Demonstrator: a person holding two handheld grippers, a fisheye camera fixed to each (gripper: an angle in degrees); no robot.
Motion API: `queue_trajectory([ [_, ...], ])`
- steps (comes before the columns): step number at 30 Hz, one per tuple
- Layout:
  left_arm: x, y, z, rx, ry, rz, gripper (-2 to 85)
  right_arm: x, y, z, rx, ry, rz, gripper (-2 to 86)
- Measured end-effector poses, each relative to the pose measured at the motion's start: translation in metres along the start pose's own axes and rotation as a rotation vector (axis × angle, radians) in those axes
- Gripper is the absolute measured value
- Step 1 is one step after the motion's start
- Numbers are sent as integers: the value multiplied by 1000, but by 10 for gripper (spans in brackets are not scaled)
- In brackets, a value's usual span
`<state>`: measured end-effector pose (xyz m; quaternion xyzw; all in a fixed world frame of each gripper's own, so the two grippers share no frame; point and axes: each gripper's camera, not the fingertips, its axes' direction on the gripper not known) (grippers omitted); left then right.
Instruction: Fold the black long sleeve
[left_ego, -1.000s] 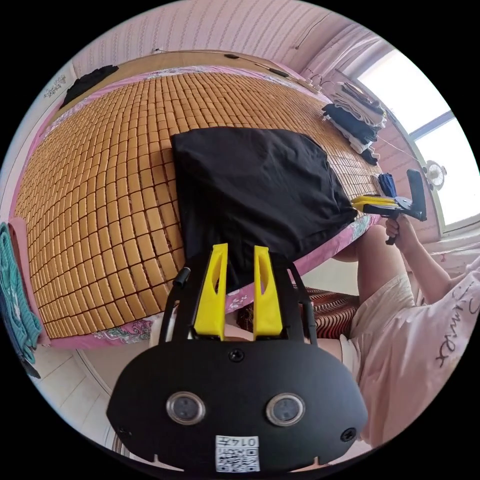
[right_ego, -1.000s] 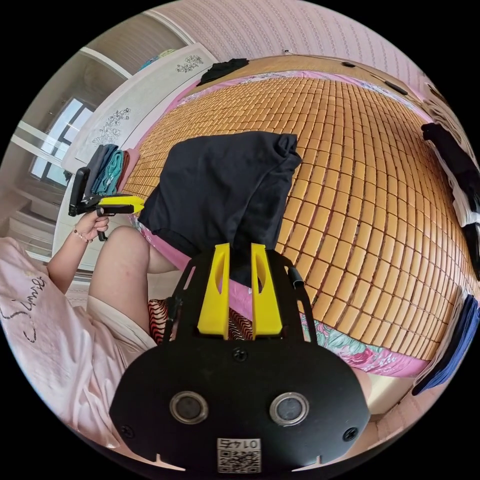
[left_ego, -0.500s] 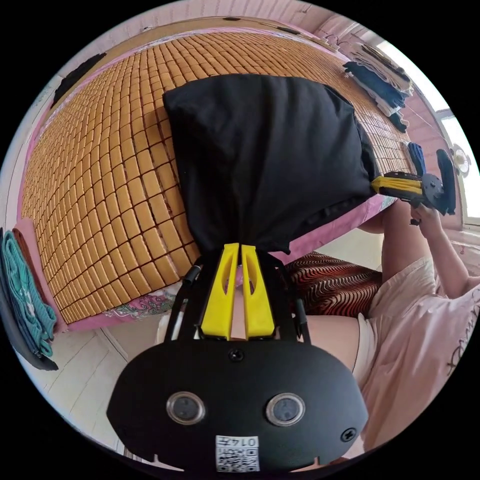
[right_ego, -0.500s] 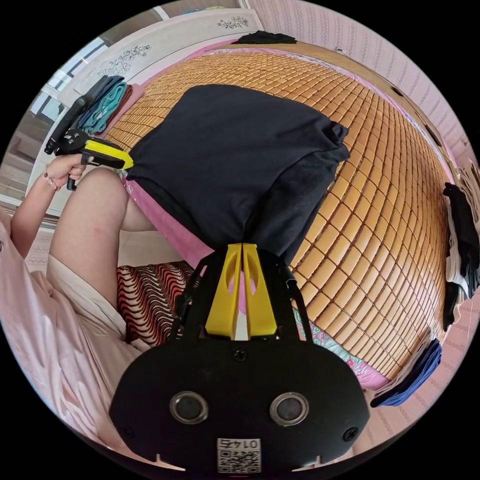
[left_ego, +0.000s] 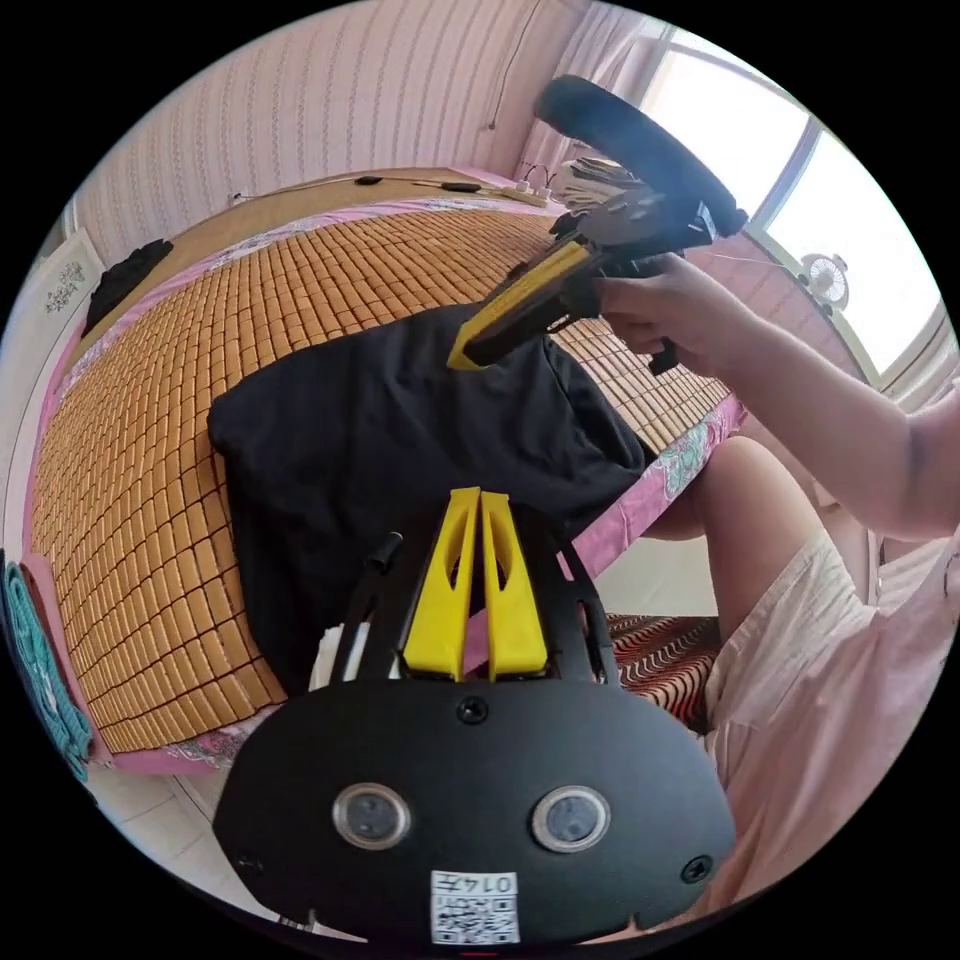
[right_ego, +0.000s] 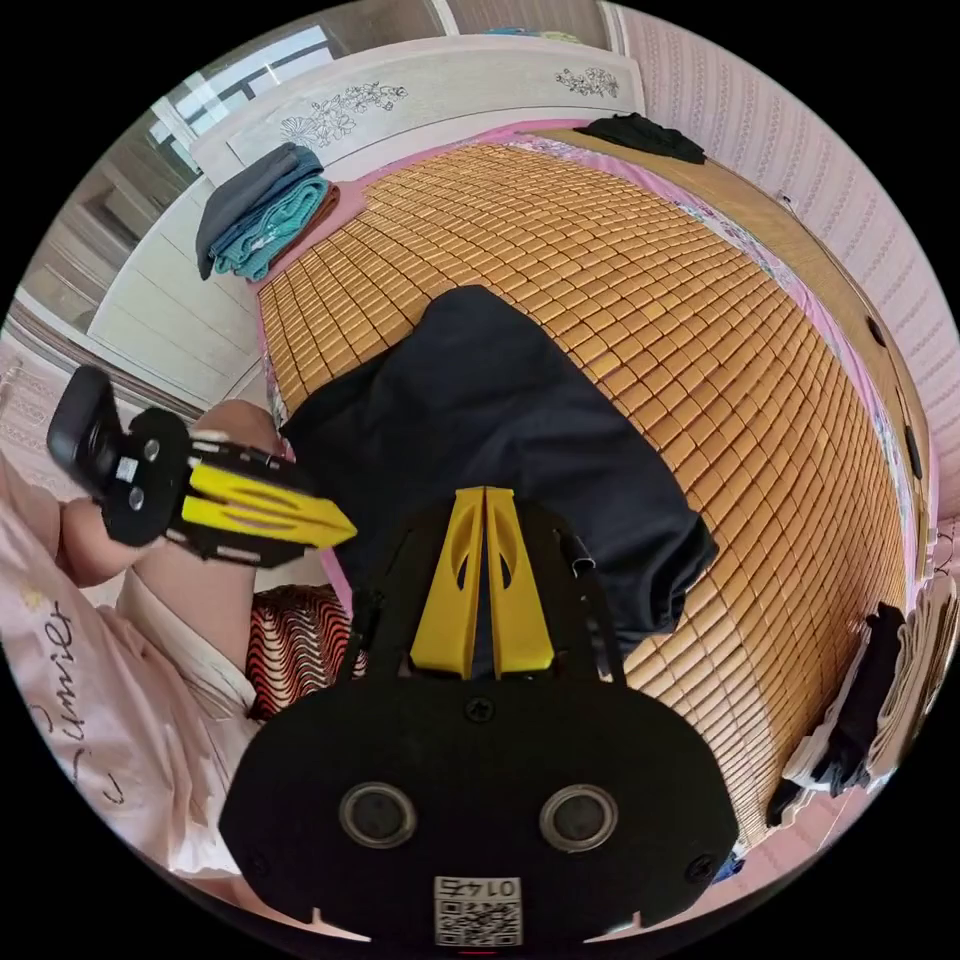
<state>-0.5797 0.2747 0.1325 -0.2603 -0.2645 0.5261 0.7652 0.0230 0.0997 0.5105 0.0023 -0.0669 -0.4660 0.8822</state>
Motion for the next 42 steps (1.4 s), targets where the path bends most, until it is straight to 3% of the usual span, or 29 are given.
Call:
queue_trajectory([
  [3,25,2,31,-29,-14,11,-10,8,-52,39,-139,134,-8,-6],
  [4,32,5,48,-101,-15,34,-10,12,-64,66,-275,132,-27,-7],
  [6,42,14,46,-73,-29,95,-10,21,-72,65,-264,77,-18,-8],
  [8,52,18,42,-82,-48,148,-10,31,-84,60,-376,7,-44,-8],
  [11,56,22,39,-92,-5,165,-10,35,-93,41,-284,180,-39,-7],
  [13,57,27,36,-79,8,158,-9,47,-96,64,-346,155,-10,-5],
  [18,63,43,22,-38,-18,144,-6,76,-73,54,-272,49,78,-5],
  [20,75,53,7,22,-5,191,0,84,-20,14,-59,64,159,-4],
  [22,87,58,-5,92,10,243,13,89,36,-8,36,63,232,-2],
  [26,116,62,-20,260,13,302,64,89,184,-17,93,37,438,15],
  [31,149,54,-9,236,73,401,118,79,300,-14,104,-105,599,79],
  [35,171,37,12,166,90,396,158,90,341,12,7,-183,606,21],
  [37,183,32,23,124,79,420,160,97,353,8,69,-227,594,11],
  [40,193,28,27,65,65,416,131,110,376,-11,244,-408,559,6],
  [42,190,27,15,90,0,325,55,115,387,-21,331,-560,489,7],
])
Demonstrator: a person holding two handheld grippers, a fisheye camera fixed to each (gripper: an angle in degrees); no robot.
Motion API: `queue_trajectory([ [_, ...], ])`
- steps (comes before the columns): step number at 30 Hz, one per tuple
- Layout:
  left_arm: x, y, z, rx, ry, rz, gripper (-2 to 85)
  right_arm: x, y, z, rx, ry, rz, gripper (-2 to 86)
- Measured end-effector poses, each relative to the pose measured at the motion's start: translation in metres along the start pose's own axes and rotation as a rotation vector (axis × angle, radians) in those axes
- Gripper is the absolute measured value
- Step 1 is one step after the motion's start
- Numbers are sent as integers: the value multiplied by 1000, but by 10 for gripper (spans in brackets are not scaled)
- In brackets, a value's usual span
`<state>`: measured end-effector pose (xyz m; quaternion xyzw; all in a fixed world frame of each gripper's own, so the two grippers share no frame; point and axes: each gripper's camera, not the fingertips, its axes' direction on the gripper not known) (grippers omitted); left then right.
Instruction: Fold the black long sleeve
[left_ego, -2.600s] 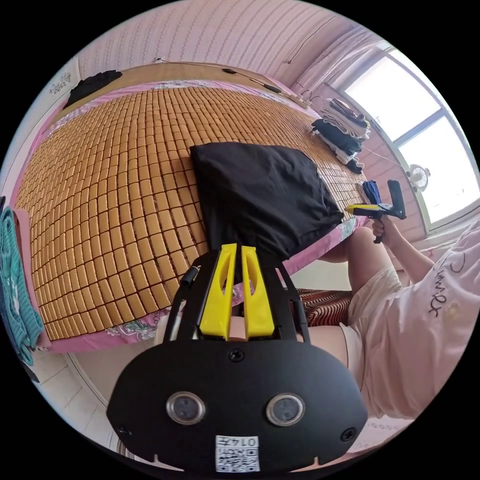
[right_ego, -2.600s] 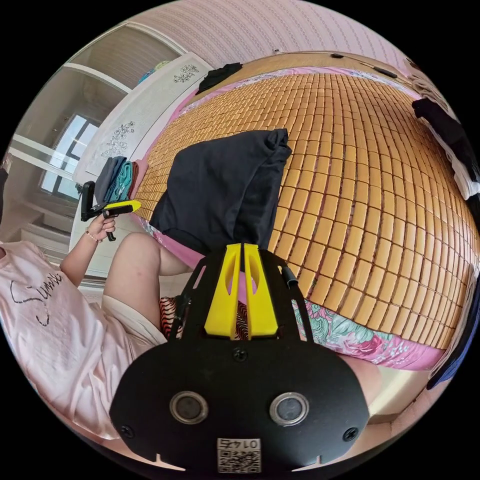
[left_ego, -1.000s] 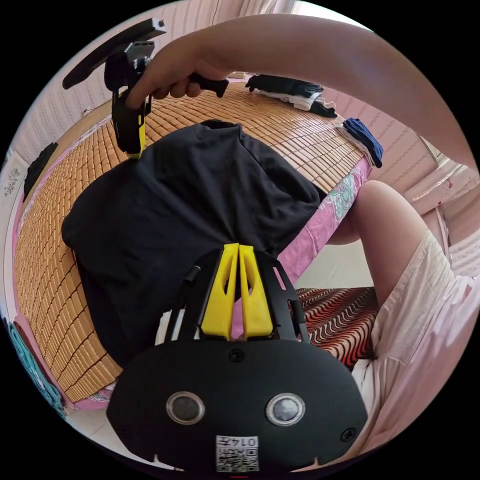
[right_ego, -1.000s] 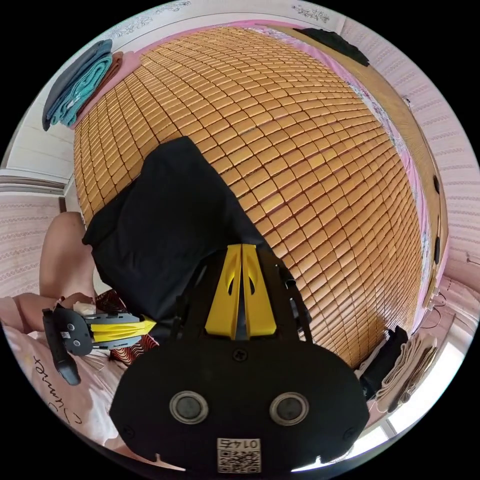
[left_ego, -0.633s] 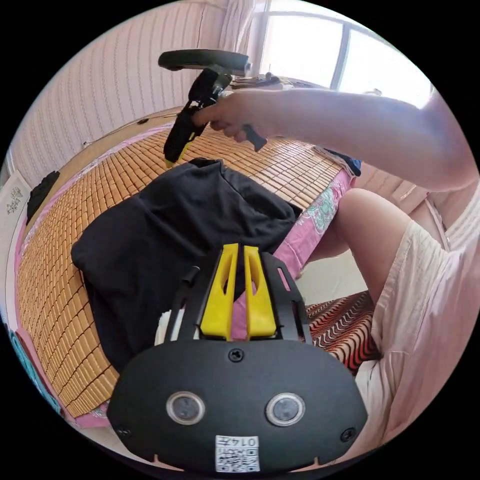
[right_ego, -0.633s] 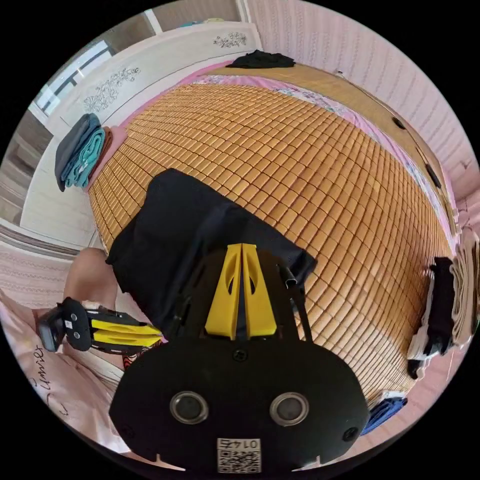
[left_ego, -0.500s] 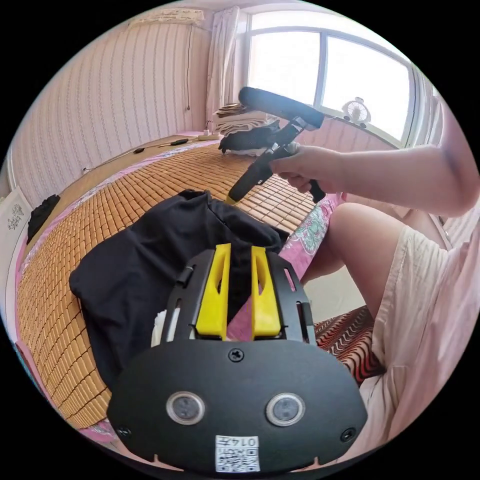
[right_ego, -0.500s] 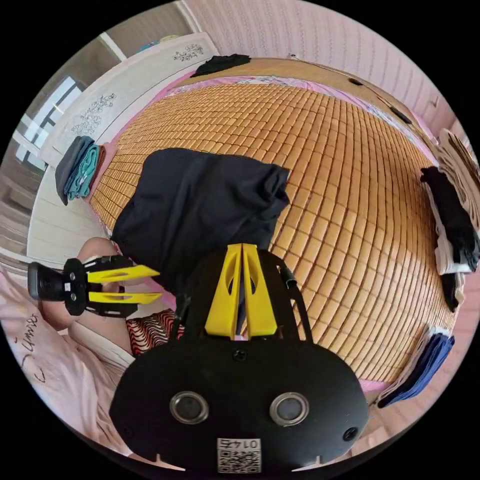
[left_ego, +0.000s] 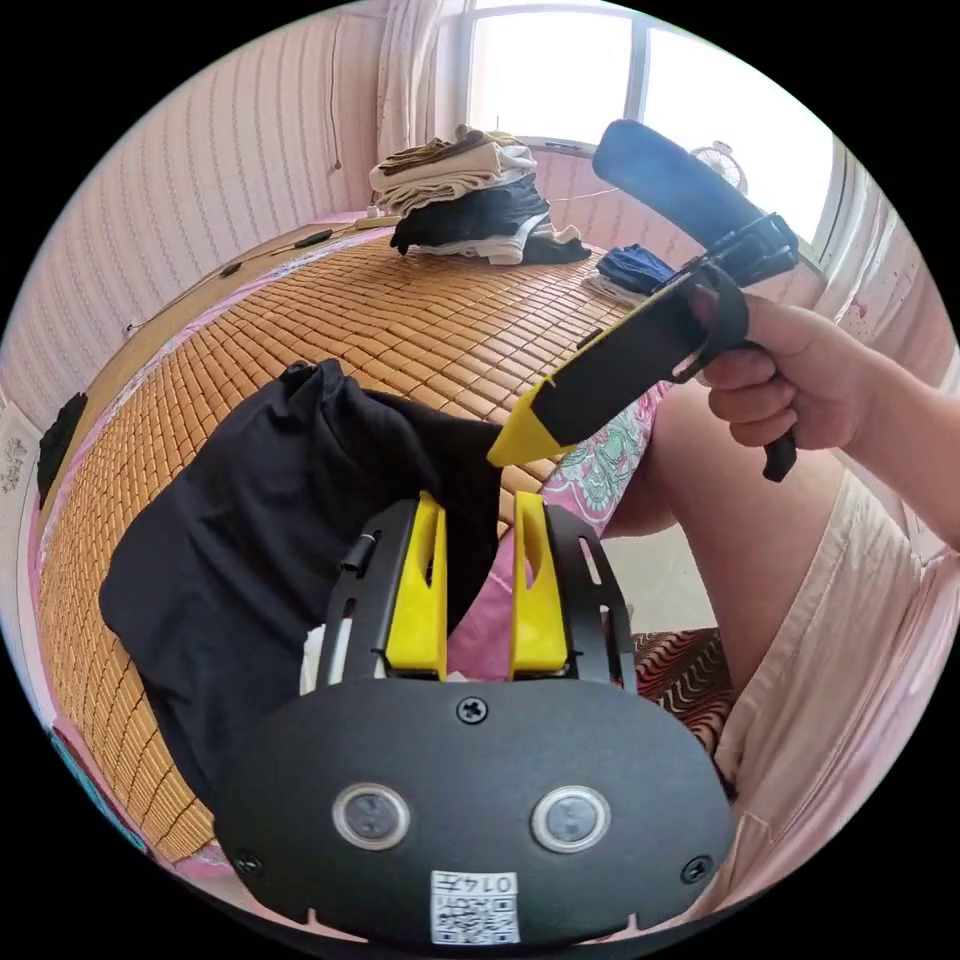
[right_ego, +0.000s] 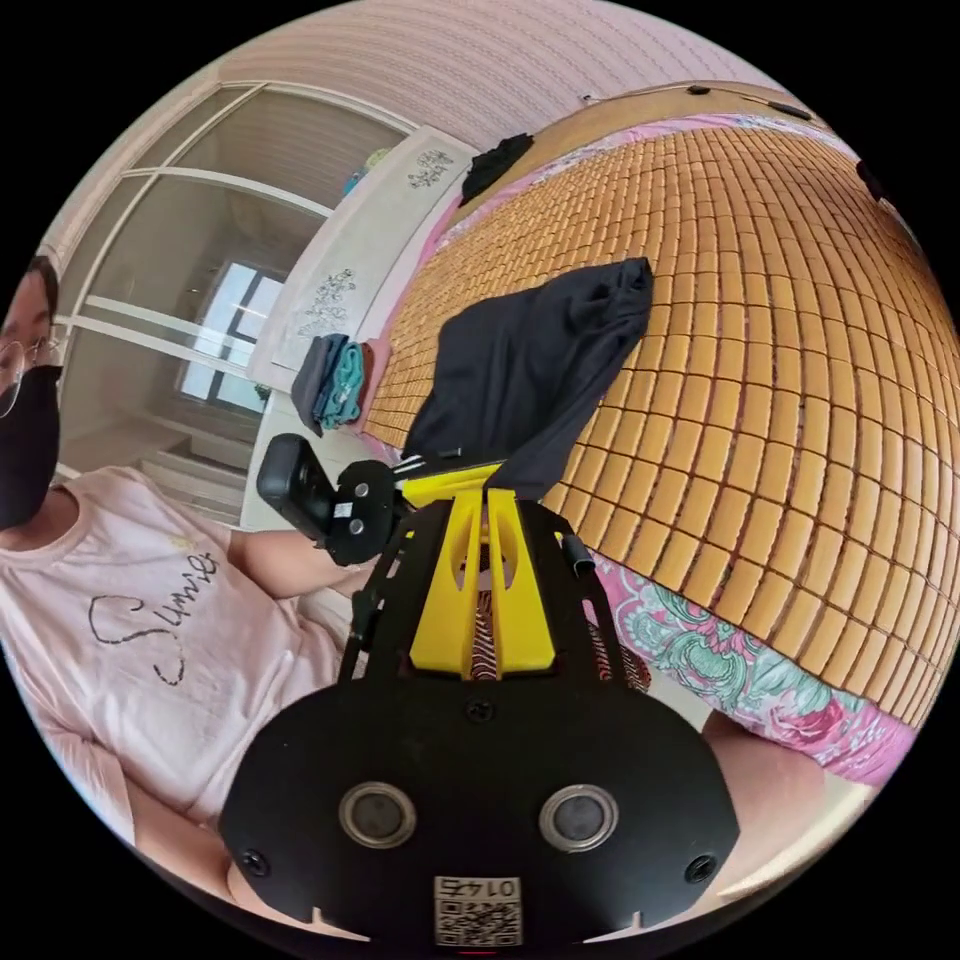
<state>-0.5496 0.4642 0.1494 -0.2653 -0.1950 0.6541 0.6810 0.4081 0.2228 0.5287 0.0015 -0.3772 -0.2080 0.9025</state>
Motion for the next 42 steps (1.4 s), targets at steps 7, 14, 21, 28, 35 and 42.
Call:
queue_trajectory([
  [7,8,18,-52,2,4,37,2,63,52,-49,200,-9,67,159],
  [14,30,38,-74,-22,-13,116,-1,127,72,-23,299,-232,253,227],
  [21,39,42,-73,-21,-23,138,-3,186,61,-36,474,-324,400,40],
  [28,41,12,-79,207,175,155,-6,176,104,-132,678,-346,319,20],
  [35,14,-5,-71,332,345,11,-8,108,88,-209,550,89,205,23],
  [42,-83,41,-56,234,189,-299,-2,70,-34,-108,321,201,90,57],
])
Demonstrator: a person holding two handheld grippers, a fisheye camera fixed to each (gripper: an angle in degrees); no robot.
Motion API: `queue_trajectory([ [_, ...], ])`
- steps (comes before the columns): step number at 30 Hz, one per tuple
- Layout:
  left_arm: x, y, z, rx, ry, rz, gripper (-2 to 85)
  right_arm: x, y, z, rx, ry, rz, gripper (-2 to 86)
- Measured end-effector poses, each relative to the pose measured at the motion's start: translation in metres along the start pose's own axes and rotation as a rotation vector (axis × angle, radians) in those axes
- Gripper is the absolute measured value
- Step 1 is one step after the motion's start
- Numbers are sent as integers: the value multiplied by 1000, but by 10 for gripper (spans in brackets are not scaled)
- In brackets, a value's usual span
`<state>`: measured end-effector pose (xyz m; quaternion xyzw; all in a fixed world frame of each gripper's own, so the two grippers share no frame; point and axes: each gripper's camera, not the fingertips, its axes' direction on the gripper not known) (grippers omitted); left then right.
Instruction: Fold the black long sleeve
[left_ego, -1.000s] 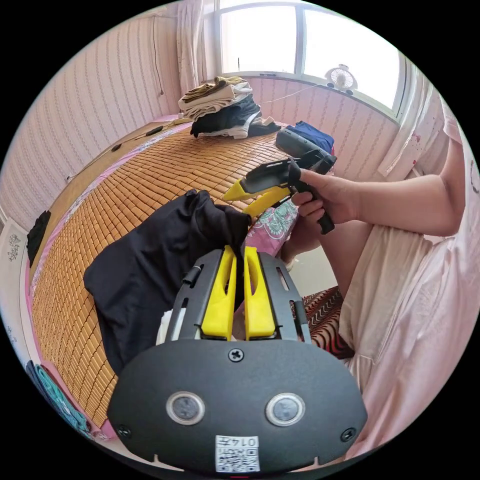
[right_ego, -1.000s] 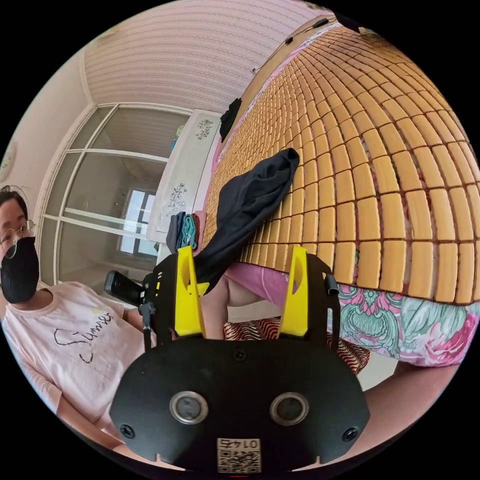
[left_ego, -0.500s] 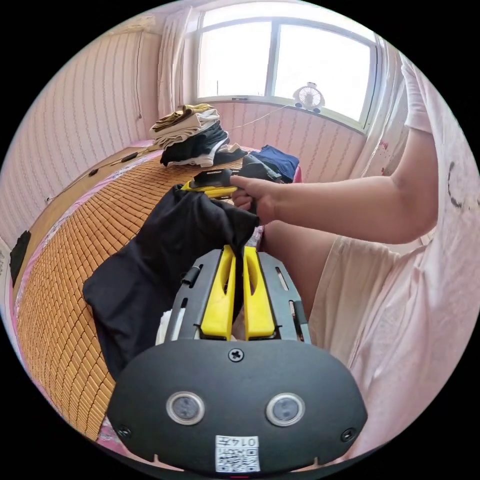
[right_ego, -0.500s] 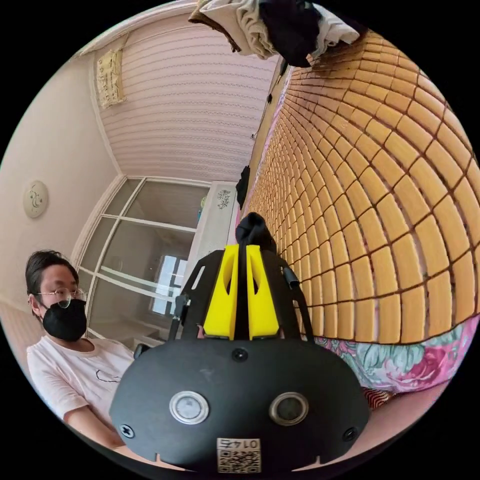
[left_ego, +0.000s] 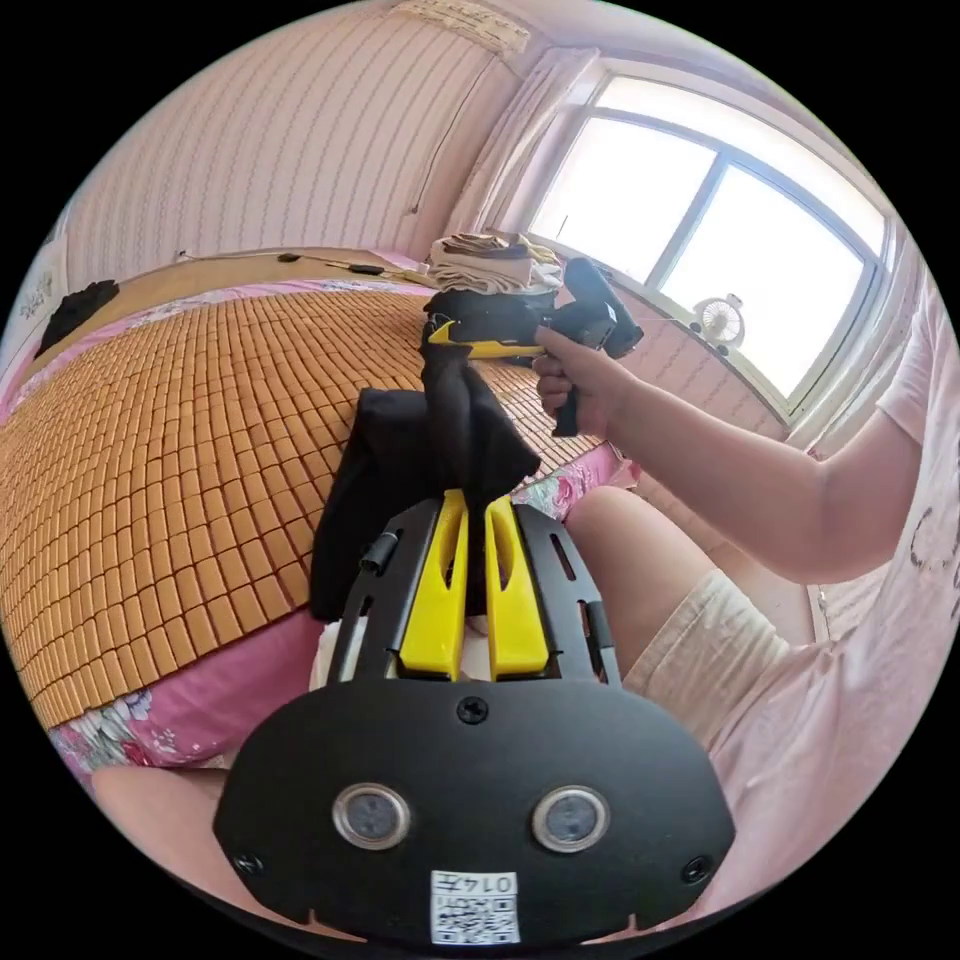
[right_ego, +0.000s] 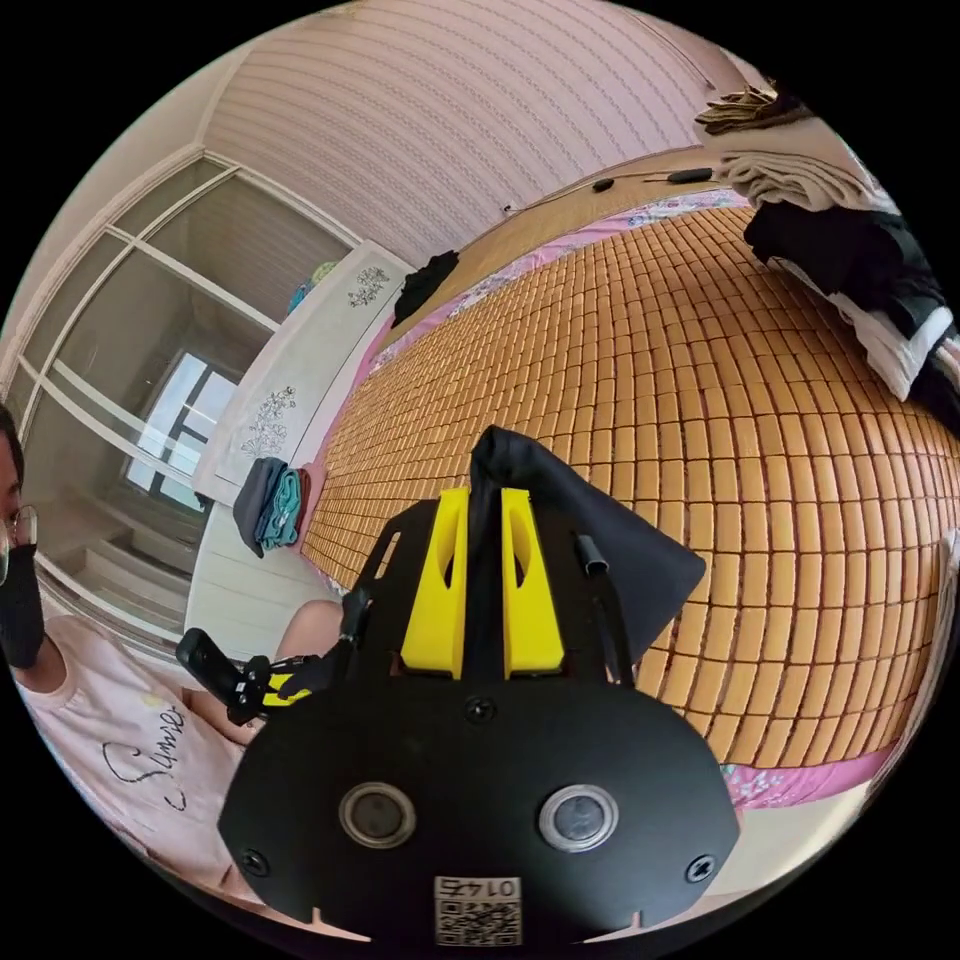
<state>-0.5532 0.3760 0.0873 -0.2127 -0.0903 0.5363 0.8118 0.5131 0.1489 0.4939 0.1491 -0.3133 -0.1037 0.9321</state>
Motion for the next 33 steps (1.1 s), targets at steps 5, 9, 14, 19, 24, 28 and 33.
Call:
queue_trajectory([
  [5,-104,27,17,-251,-2,-293,8,-34,-39,70,-174,112,-63,80],
  [9,-129,32,11,-301,-90,-372,13,-64,-56,54,-166,177,-200,84],
  [14,-136,25,-2,-215,-38,-373,83,-80,-88,67,-293,347,-324,139],
  [19,-145,19,19,-257,8,-403,113,-90,-113,135,-537,355,-404,154],
  [24,-149,22,33,-262,47,-411,78,-108,-118,169,-652,261,-478,95],
  [28,-161,35,27,-226,125,-464,32,-123,-117,157,-594,253,-488,53],
  [33,-140,31,-9,-143,26,-360,2,-155,-100,95,-370,144,-496,31],
])
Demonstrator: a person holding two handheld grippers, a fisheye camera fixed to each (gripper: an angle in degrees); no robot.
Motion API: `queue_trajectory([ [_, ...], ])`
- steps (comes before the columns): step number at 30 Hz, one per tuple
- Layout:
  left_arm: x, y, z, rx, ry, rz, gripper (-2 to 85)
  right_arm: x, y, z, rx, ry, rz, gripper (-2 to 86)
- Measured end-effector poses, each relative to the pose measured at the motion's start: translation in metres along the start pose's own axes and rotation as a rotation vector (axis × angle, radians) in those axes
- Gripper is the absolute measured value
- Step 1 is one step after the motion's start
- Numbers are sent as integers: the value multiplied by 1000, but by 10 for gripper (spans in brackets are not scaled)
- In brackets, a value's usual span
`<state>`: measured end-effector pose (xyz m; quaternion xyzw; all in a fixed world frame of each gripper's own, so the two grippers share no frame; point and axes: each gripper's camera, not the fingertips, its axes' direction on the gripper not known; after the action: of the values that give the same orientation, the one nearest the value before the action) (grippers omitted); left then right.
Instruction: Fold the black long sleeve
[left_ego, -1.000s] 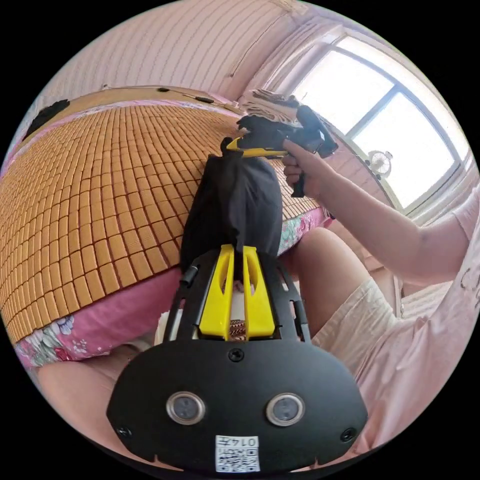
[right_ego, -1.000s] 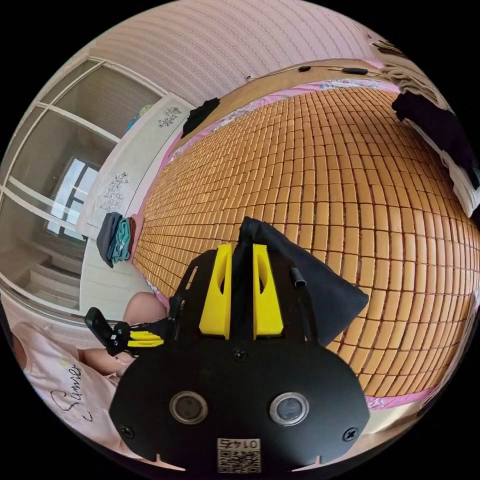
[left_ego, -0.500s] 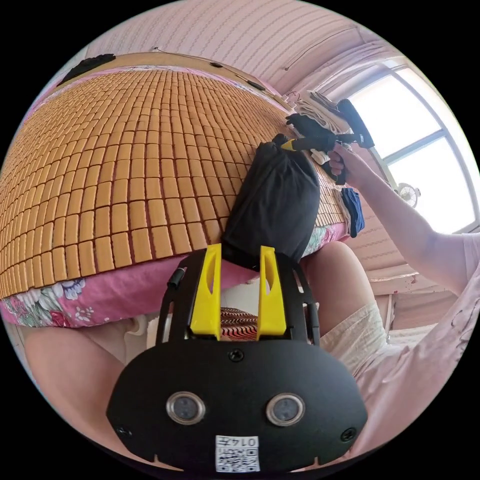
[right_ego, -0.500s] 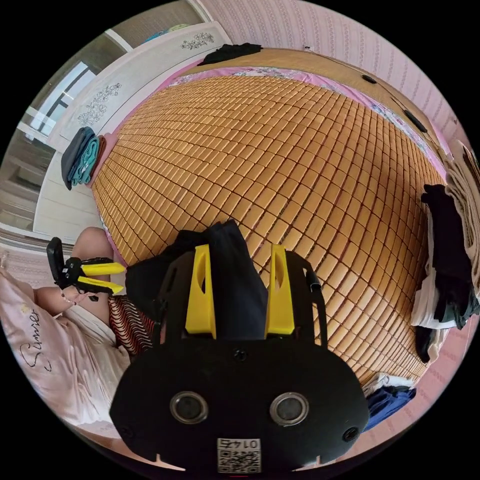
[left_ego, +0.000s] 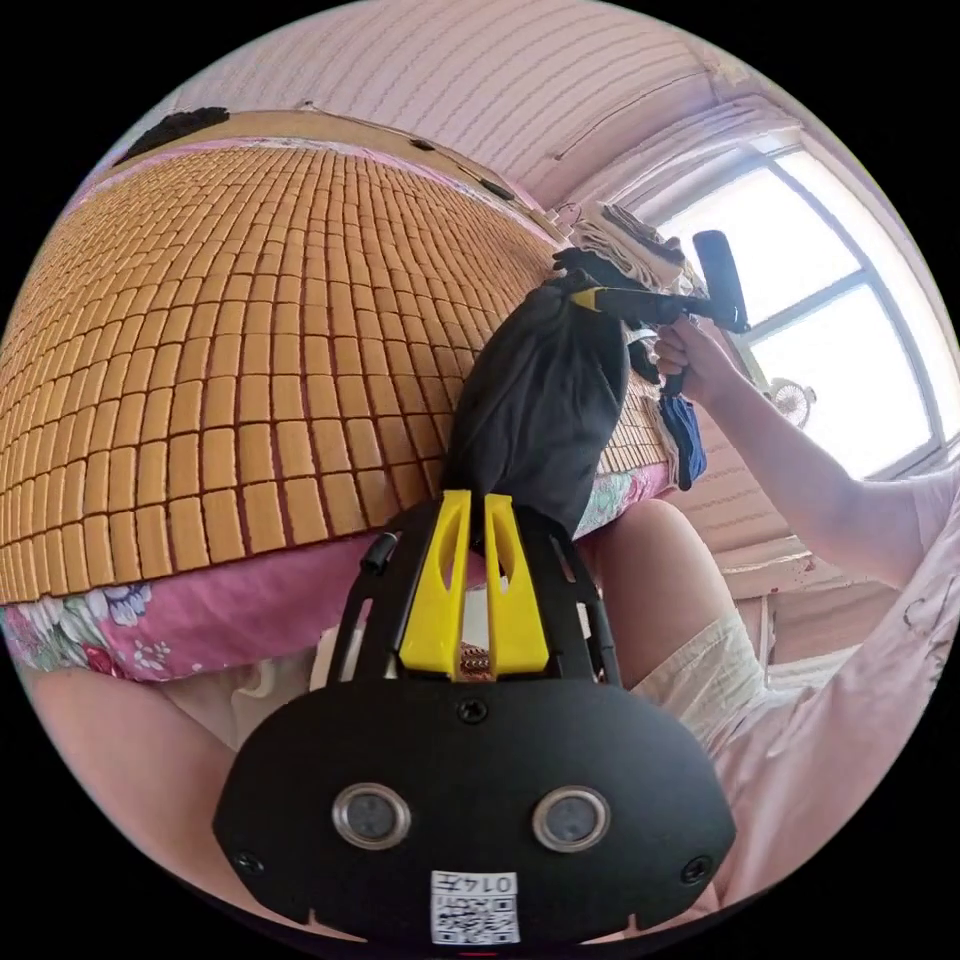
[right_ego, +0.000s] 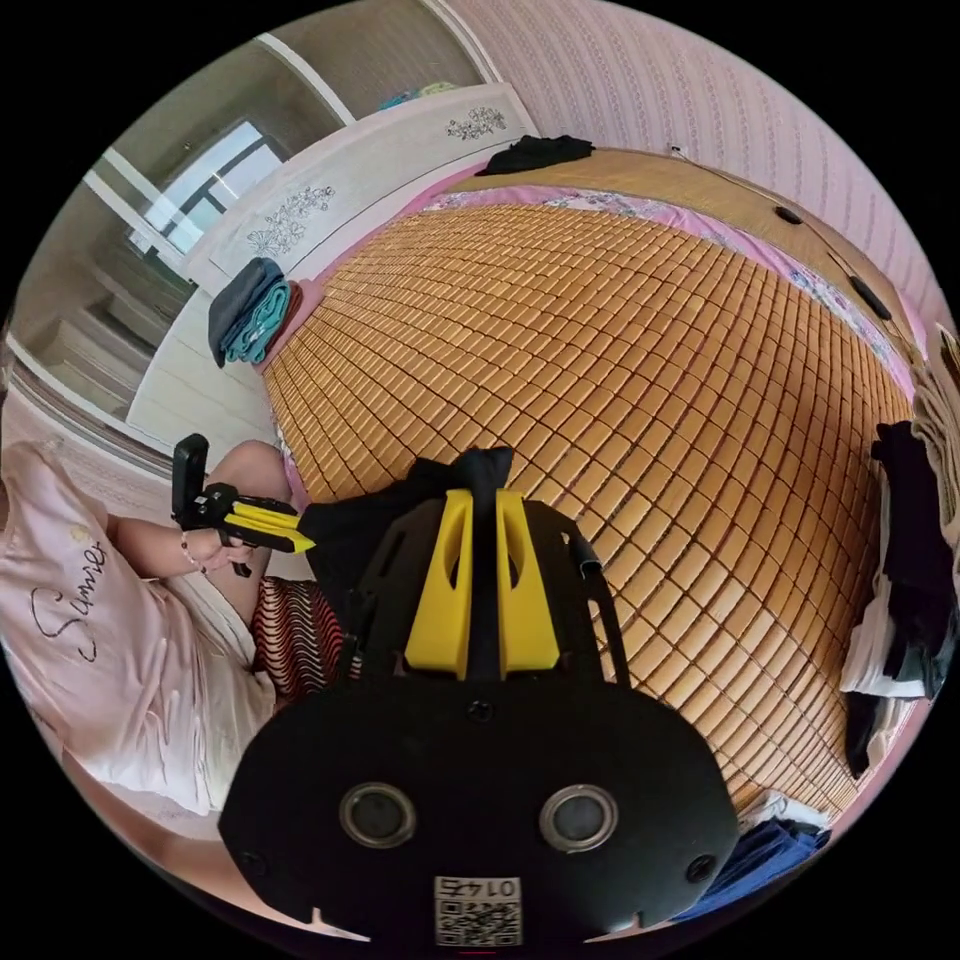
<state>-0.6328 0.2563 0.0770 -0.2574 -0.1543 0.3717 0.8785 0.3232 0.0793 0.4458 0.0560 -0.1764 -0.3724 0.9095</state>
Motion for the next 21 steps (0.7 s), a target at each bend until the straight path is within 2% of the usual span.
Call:
queue_trajectory([
  [5,21,26,-74,173,-27,61,-5,-62,30,-68,247,-23,-28,23],
  [9,40,54,-141,290,-114,130,-6,-117,24,-98,329,-28,-117,21],
  [13,52,101,-229,436,-261,130,-6,-196,-21,-114,375,-55,-277,20],
  [17,40,159,-318,583,-387,18,-6,-284,-94,-103,389,-127,-460,19],
  [21,18,211,-393,713,-427,-95,-7,-363,-169,-76,367,-201,-576,19],
])
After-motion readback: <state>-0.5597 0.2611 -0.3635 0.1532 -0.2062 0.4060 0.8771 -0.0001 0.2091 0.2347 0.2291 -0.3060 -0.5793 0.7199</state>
